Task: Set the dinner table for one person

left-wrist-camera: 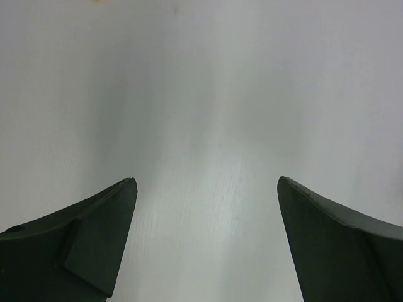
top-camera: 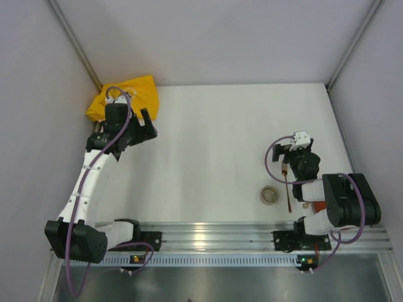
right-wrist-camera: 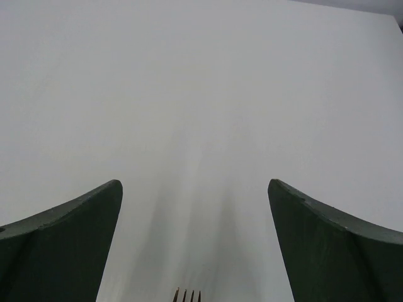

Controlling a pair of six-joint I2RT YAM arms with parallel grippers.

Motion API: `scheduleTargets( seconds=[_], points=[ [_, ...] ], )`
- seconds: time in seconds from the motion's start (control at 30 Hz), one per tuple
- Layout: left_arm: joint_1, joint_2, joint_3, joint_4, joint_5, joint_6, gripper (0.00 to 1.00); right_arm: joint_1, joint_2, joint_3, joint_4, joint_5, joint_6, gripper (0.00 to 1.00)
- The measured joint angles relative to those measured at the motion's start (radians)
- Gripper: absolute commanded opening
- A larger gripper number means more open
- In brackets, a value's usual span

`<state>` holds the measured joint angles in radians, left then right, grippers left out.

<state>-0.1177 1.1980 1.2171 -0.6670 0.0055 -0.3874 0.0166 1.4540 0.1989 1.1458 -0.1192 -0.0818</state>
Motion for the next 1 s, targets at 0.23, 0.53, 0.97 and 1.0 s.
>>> scheduleTargets(
  seconds=[0.23,0.53,0.97,1.0],
  points=[
    [0.001,-0.017,-0.115,-0.111,-0.085,-0.108,0.98,0.000,0.000,0.000,0.000,0.000,0.000,1.00],
    [0.001,0.167,-0.051,-0.104,-0.102,-0.135,0.98,0.000,0.000,0.000,0.000,0.000,0.000,1.00],
    [0.020,0.670,0.364,-0.104,-0.187,-0.145,0.98,-0.040,0.002,0.000,0.018,-0.016,0.023,1.00],
    [0.031,0.710,0.414,-0.113,-0.191,-0.153,0.98,-0.037,0.002,0.001,0.013,0.002,0.024,1.00]
  ],
)
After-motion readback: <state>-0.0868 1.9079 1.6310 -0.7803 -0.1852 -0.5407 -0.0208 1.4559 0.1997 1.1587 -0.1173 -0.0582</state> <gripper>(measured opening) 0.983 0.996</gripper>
